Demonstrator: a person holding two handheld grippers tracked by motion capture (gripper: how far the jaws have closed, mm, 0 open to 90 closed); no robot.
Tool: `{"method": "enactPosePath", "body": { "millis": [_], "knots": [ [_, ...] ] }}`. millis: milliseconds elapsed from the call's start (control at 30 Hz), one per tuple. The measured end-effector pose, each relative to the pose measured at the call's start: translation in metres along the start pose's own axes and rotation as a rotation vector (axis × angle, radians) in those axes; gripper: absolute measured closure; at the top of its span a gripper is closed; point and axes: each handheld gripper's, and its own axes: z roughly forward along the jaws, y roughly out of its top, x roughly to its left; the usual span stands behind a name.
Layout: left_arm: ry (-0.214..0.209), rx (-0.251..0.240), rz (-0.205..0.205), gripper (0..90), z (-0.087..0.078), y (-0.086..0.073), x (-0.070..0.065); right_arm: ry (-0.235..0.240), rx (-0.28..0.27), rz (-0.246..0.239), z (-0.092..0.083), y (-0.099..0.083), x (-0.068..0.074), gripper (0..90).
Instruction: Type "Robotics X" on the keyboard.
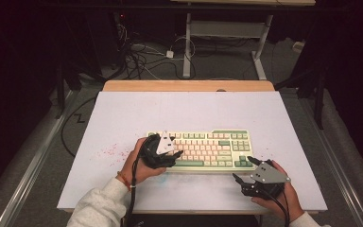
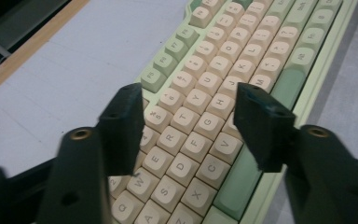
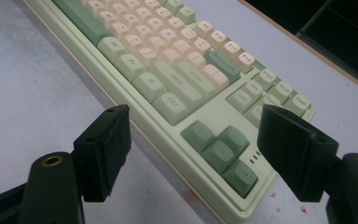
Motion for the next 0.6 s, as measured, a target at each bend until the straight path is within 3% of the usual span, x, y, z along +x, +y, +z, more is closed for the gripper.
{"method": "enactPosePath", "body": {
  "millis": [233,600],
  "knots": [
    [0.036,-0.007,0.029,23.4,-0.008,-0.011,-0.004,0.002,-0.003,0.011,0.0,0.0,-0.001,26.1],
    [0.081,-0.003,0.032,19.2,-0.019,-0.028,-0.004,0.004,-0.014,0.025,0.004,0.006,-0.006,27.3]
  ]
}}
